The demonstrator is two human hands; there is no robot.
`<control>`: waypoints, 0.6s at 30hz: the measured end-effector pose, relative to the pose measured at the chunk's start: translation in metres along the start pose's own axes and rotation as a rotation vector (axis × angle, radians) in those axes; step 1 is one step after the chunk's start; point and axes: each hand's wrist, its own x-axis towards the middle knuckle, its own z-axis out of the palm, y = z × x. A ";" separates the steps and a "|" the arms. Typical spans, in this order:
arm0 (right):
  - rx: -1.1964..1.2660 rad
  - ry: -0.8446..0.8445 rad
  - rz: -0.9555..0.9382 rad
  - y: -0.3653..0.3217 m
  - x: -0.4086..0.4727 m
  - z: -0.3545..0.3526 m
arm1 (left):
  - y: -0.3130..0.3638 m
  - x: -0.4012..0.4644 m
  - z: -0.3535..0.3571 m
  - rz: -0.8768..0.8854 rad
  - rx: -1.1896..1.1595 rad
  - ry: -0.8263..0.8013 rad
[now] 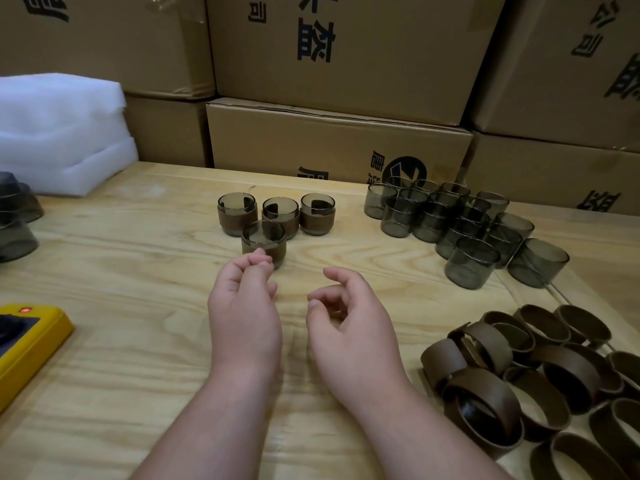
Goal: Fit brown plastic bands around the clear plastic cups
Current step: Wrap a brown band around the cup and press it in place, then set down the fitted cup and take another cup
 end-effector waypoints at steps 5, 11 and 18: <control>0.032 0.009 0.005 -0.001 -0.001 0.001 | 0.000 0.001 0.001 0.000 -0.043 0.041; 0.090 0.070 -0.017 -0.023 -0.006 -0.011 | 0.001 0.000 0.001 0.017 -0.032 0.000; -0.093 0.271 -0.217 -0.081 0.019 -0.106 | 0.001 -0.001 0.001 0.006 -0.006 -0.008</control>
